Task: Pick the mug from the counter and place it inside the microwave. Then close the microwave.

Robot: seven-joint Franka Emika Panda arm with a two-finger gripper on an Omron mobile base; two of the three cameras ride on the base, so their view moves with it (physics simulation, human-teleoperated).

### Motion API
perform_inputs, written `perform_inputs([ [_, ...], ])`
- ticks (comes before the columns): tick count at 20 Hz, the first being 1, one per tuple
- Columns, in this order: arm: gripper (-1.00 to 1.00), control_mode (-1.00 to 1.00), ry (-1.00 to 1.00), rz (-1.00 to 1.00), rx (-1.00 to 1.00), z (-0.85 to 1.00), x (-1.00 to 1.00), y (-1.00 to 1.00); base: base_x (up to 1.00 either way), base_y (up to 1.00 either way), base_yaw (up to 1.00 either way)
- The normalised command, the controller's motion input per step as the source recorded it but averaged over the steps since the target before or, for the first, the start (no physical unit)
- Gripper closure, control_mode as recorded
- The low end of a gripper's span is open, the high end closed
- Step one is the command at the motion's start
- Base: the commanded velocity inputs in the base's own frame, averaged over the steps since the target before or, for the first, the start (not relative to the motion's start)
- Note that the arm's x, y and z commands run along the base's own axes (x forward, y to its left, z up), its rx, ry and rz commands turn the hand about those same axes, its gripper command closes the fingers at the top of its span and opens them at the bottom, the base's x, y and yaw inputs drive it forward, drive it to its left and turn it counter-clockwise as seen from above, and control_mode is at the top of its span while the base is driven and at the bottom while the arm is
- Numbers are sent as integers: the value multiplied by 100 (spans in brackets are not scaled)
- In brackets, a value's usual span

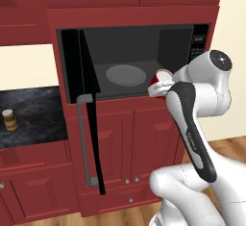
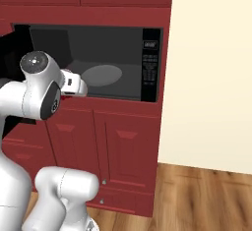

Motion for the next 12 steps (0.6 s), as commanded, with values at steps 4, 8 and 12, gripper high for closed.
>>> perform_inputs([
  [4,100,-100,3,0,0,1,53,1,0,0,0],
  [8,100,-100,0,0,0,0,58,8,0,0,0],
  [12,100,-100,0,0,0,-9,42,15,0,0,0],
])
